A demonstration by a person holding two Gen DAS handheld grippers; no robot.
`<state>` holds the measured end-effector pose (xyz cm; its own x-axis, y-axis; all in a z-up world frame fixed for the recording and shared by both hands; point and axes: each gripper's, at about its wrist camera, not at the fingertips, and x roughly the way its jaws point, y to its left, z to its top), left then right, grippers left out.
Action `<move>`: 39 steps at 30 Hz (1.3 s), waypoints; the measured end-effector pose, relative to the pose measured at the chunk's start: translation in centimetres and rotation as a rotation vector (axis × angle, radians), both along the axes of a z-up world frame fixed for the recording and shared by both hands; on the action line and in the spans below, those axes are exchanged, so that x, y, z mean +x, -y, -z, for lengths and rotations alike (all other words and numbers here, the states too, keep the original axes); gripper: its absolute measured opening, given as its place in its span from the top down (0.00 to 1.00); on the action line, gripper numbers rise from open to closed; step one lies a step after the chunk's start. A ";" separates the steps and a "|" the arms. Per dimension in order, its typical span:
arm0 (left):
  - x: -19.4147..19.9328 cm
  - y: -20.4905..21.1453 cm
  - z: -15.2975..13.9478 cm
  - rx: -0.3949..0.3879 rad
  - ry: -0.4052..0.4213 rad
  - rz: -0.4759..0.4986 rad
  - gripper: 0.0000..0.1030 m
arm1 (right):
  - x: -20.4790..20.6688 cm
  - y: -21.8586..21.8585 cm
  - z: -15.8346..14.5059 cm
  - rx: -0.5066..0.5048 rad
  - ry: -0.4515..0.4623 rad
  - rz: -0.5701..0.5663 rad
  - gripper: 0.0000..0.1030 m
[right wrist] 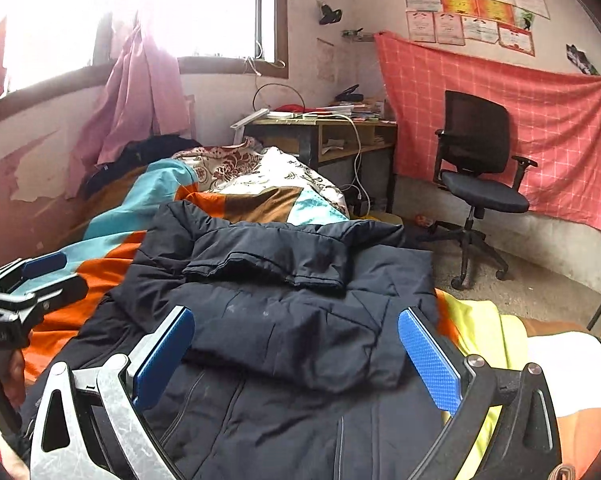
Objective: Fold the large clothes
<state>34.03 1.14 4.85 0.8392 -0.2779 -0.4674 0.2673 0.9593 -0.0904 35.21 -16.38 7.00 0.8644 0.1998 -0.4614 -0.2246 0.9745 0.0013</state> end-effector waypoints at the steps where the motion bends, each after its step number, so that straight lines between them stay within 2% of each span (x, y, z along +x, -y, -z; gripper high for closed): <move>1: -0.5 0.1 0.0 0.006 0.001 -0.002 0.03 | -0.4 0.0 0.0 -0.001 0.003 0.001 0.00; 12: -5.5 0.0 0.7 0.077 0.001 -0.034 0.03 | -6.4 0.0 -0.1 -0.011 0.071 -0.024 0.00; 21: -9.8 -0.4 3.0 0.128 -0.030 -0.031 0.03 | -12.1 -0.6 2.3 -0.063 0.110 -0.053 0.00; 30: -14.0 -0.7 6.1 0.203 -0.087 0.018 0.03 | -16.4 -0.3 5.4 -0.134 0.062 -0.102 0.00; 34: -15.7 -0.6 8.2 0.229 -0.137 0.037 0.03 | -17.6 0.2 6.7 -0.155 0.028 -0.105 0.00; 39: -17.7 0.1 10.7 0.314 -0.181 0.076 0.03 | -18.6 1.0 8.1 -0.139 -0.022 -0.107 0.00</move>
